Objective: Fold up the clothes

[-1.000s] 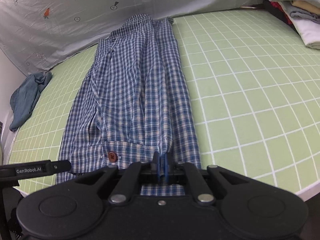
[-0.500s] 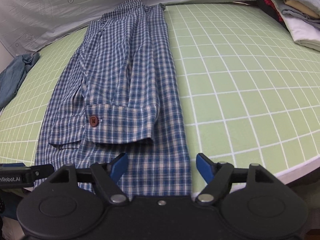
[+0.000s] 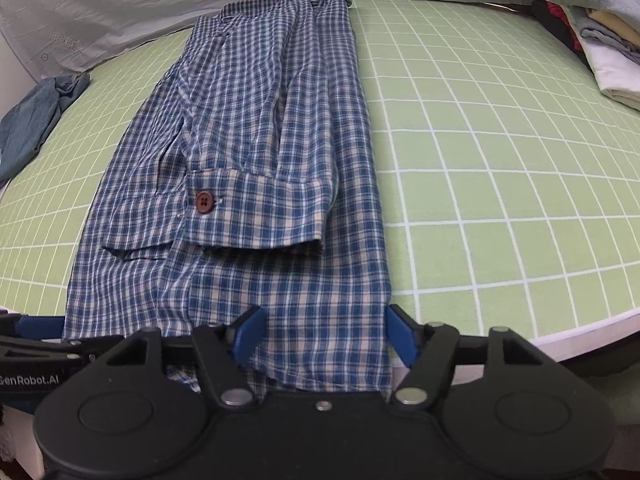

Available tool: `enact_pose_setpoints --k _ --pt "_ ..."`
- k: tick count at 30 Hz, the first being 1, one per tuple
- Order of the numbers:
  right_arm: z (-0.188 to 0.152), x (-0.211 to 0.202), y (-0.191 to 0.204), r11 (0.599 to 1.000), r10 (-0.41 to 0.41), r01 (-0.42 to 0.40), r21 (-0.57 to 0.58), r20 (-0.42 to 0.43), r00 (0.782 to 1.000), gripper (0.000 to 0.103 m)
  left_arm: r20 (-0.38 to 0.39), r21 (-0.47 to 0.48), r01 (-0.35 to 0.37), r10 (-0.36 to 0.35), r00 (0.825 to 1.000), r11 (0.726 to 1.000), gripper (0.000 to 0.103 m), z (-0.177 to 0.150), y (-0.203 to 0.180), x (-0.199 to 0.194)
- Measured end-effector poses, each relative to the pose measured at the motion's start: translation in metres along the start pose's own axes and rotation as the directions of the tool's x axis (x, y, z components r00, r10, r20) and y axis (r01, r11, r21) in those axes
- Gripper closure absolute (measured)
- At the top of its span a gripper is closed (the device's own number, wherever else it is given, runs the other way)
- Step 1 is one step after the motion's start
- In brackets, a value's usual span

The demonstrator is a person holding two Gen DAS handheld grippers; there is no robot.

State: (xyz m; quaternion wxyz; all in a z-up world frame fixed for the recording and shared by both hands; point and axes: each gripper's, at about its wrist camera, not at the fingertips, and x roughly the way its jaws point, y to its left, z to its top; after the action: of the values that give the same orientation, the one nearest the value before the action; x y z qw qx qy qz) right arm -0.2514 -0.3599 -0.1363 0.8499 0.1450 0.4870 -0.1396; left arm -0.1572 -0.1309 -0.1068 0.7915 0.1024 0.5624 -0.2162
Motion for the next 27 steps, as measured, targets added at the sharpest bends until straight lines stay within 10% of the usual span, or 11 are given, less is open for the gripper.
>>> enact_pose_setpoints --k 5,9,18,27 --pt "0.004 0.000 0.003 1.000 0.012 -0.012 -0.019 0.001 1.000 0.076 0.009 -0.013 0.002 -0.001 1.000 1.000 0.059 0.004 0.005 -0.002" --pt "0.008 0.002 -0.001 0.999 0.053 -0.053 0.006 -0.005 0.999 0.099 0.018 -0.056 0.034 -0.033 0.999 0.998 0.101 0.009 0.014 -0.005" --pt "0.056 -0.035 -0.012 0.984 0.166 -0.175 0.044 0.152 0.974 0.101 0.198 -0.150 0.190 -0.159 0.967 0.970 0.103 0.064 0.026 -0.048" --pt "0.129 -0.040 -0.017 0.971 0.201 -0.230 0.073 0.285 0.937 0.101 0.359 -0.215 0.213 -0.126 0.925 0.953 0.103 0.139 0.044 -0.070"
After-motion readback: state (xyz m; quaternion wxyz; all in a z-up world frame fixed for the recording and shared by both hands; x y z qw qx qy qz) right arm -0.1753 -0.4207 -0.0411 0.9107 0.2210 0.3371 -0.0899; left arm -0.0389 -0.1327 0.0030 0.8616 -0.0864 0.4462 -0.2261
